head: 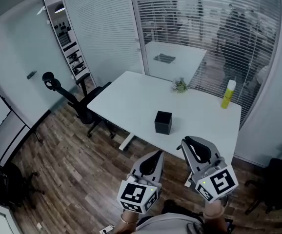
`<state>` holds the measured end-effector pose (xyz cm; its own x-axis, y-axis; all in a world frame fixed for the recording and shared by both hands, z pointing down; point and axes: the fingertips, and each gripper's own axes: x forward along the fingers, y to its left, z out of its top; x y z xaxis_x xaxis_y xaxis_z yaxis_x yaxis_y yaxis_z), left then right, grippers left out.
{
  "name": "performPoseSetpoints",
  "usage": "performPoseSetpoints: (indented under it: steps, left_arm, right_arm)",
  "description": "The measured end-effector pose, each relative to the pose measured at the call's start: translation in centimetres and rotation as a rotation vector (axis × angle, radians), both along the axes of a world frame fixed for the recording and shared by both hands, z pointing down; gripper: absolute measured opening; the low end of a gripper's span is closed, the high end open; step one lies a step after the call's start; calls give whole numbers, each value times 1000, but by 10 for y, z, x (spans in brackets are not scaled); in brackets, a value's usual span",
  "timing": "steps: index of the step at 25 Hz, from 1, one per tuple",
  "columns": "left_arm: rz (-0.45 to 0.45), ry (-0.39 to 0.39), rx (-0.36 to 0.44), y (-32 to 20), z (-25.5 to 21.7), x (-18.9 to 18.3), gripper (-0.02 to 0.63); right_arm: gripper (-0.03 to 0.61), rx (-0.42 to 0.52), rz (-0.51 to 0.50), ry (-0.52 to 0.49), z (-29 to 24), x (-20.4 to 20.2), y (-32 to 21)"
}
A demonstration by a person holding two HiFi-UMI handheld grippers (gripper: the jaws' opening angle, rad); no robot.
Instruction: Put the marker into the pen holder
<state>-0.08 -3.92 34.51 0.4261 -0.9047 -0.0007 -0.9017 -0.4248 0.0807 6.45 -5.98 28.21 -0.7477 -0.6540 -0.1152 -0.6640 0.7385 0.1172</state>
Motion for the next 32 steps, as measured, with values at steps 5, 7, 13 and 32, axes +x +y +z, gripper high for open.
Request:
performPoseSetpoints:
  steps: [5,7,13,32]
  left_arm:
    - [-35,-2,-9,-26,6,4,18]
    - [-44,-7,-12,-33,8,6,18]
    - [-51,-5,-41,-42,15,6,18]
    - [-6,4,-53,-123,19,-41,18]
  right_arm:
    - [55,5,-37,0,3,2,-22]
    - [55,7,-51,3,5,2,-31]
    - [55,10,-74,12,11,-7,-51]
    - [55,-10,-23,18,19,-54,-135]
